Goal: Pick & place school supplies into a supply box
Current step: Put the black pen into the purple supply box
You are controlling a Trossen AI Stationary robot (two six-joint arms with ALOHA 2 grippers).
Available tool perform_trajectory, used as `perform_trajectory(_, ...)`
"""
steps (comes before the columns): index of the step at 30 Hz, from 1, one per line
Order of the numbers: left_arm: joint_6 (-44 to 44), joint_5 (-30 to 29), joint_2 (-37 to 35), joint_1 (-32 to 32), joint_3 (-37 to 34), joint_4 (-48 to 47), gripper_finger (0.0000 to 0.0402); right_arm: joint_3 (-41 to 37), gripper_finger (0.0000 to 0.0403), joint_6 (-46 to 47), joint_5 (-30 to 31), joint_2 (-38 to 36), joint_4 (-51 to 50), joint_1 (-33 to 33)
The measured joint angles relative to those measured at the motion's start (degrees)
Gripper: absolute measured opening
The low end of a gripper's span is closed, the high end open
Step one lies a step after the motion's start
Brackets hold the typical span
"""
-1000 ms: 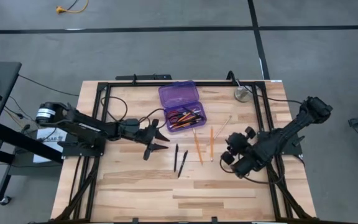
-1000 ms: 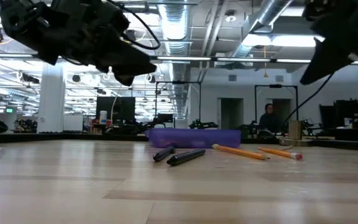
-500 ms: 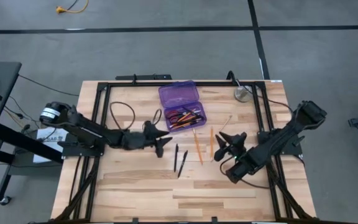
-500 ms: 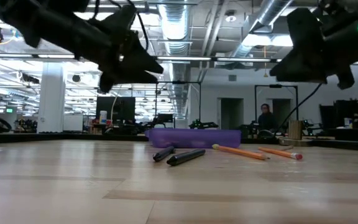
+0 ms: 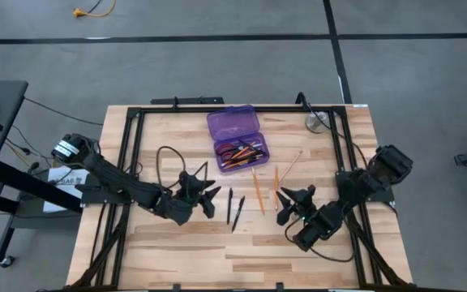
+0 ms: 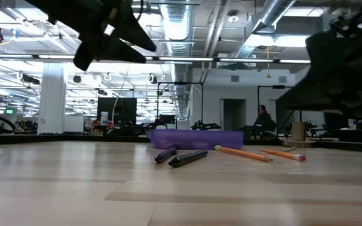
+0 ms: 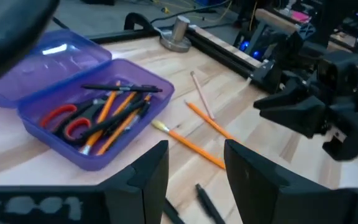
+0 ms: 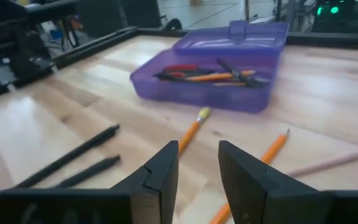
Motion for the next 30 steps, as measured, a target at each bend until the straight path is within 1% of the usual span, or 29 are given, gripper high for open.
perform_trajectory(3, -1.4, 1.6, 3.4, 0.0, 2.4, -0.4, 0.0144, 0.0, 0.0108, 1.2, -0.1, 1.4, 0.0, 1.7)
perform_trajectory(7, -2.6, 3.0, 11.4, 0.4, 8.2, -2.0, 0.0144, 0.0, 0.0108, 1.2, -0.4, 1.6, -0.3, 3.8)
perform_trajectory(10, -6.7, 4.9, 17.1, 1.1, 14.0, -8.9, 0.0144, 0.0, 0.0108, 1.2, -0.4, 1.2, -0.3, 5.3)
perform_trajectory(13, -14.1, 7.3, 21.6, 1.9, 20.0, -20.4, 0.0144, 0.0, 0.0108, 1.2, -0.4, 1.2, -0.3, 6.8)
perform_trajectory(15, -18.9, 7.6, 24.3, 2.1, 23.4, -27.7, 0.0144, 0.0, 0.0108, 1.2, -0.4, 1.2, -0.4, 7.6)
perform_trajectory(18, -24.3, 7.8, 27.3, 2.1, 28.1, -35.3, 0.0144, 0.0, 0.0108, 1.2, -0.4, 1.2, -0.3, 8.8)
perform_trajectory(25, -30.3, 10.9, 34.3, 3.0, 34.5, -44.6, 0.0144, 0.0, 0.0108, 1.2, -0.4, 1.2, 0.0, 9.4)
perform_trajectory(30, -31.2, 11.9, 37.2, 3.9, 36.0, -46.7, 0.0144, 0.0, 0.0108, 1.2, -0.4, 1.2, 0.5, 9.5)
